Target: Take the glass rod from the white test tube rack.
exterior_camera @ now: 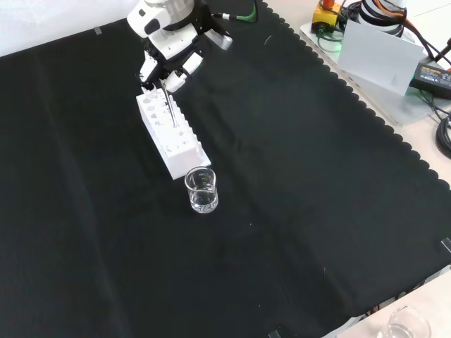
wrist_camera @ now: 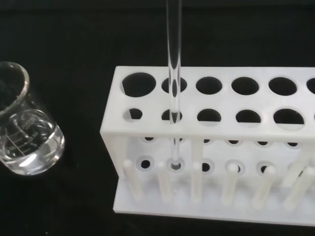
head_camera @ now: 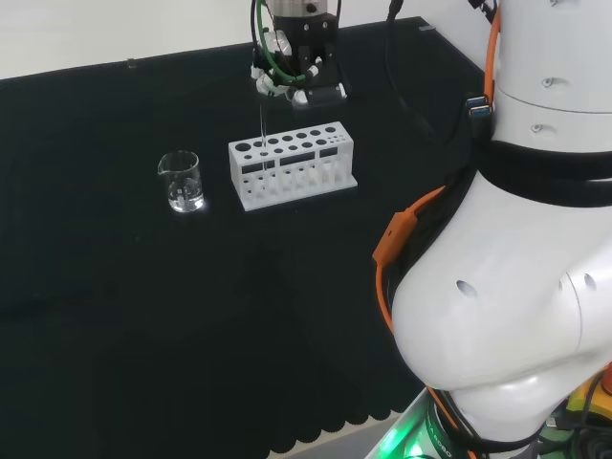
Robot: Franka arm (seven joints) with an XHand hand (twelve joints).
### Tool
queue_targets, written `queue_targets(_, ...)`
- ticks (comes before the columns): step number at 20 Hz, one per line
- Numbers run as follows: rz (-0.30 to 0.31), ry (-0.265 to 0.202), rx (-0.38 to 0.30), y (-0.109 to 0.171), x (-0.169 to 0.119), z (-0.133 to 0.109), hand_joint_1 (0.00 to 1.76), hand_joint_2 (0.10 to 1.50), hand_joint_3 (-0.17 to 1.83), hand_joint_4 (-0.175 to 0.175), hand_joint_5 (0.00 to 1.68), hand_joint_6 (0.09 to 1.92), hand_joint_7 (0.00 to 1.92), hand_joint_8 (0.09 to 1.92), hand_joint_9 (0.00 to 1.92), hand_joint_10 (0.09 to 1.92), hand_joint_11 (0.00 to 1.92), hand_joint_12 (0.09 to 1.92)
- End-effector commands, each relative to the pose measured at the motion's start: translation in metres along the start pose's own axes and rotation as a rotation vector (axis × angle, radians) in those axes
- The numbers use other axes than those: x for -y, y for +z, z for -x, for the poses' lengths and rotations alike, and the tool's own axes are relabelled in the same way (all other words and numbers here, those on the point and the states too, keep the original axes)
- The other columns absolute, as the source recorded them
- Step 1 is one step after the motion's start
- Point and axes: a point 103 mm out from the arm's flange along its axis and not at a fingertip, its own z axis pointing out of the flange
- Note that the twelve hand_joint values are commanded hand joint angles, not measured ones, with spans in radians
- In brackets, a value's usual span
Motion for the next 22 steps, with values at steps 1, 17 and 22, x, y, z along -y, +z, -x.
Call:
queue_targets(1,0.023,-0.005,-0.038,-0.001,-0.002,-0.002,1.05,1.31,-0.04,-0.174,0.66,1.42,0.64,0.86,1.25,0.74,1.26,0.96)
queue_targets(17,-0.008,0.001,-0.015,0.004,0.000,-0.012,1.06,1.27,-0.01,-0.162,0.70,1.42,0.77,0.88,1.30,0.72,1.27,1.01)
queue_targets(22,0.133,0.011,-0.102,-0.001,0.003,-0.015,1.16,1.24,-0.08,-0.067,0.79,1.30,0.94,1.04,1.45,0.65,1.52,0.78)
